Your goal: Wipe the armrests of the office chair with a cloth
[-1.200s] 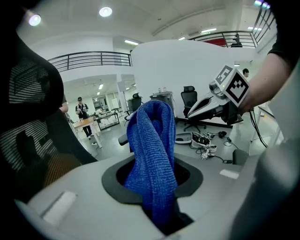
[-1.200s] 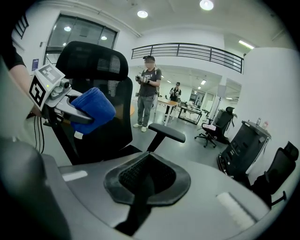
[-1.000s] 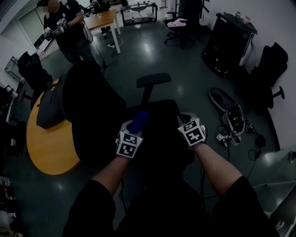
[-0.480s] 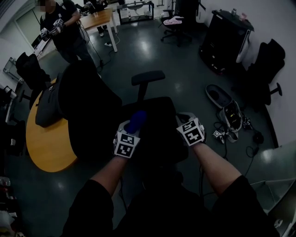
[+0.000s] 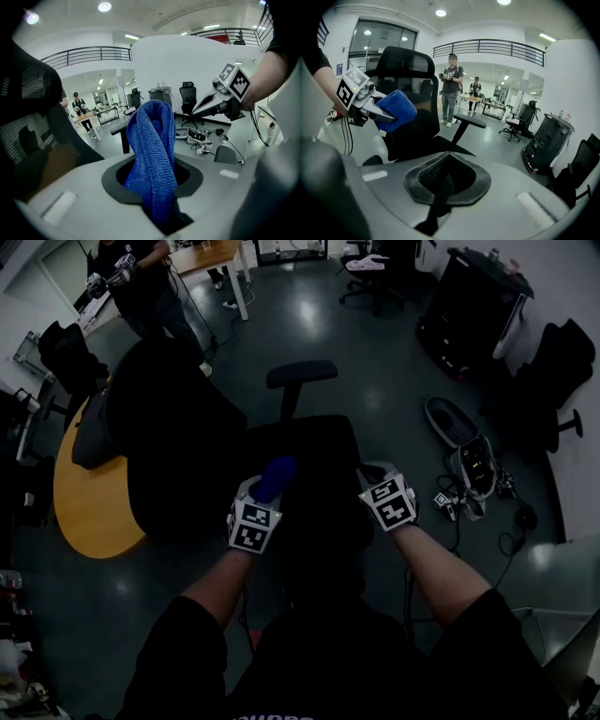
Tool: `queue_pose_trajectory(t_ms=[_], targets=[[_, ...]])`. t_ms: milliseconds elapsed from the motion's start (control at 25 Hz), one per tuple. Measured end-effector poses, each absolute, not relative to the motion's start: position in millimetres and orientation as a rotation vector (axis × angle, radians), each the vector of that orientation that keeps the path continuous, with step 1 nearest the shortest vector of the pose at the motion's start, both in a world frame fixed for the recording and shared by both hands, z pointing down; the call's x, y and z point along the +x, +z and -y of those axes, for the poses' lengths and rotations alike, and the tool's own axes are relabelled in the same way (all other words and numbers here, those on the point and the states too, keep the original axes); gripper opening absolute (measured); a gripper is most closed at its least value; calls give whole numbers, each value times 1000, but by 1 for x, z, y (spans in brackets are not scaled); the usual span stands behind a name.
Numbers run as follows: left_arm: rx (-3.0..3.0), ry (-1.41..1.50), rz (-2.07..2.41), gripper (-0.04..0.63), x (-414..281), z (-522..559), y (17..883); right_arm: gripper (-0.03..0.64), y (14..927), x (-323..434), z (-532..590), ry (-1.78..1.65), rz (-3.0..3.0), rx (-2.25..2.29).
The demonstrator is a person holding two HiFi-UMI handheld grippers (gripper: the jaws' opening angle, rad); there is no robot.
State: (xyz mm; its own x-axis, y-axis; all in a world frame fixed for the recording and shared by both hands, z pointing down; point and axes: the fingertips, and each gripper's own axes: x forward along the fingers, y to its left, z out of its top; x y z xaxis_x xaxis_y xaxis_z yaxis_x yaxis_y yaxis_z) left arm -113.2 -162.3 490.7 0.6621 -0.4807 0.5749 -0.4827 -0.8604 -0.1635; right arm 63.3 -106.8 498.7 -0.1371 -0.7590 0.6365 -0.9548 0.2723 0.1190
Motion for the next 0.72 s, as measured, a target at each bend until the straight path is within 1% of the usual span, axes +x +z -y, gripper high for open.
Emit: queue_pose_trajectory(t_ms=[320, 720], targets=[[2798, 1035, 826, 126, -123, 127, 514, 5, 530, 57, 66, 512, 1969, 1487], [2695, 1143, 780, 126, -136, 86, 568, 5, 578, 54, 11, 678, 1939, 1500]])
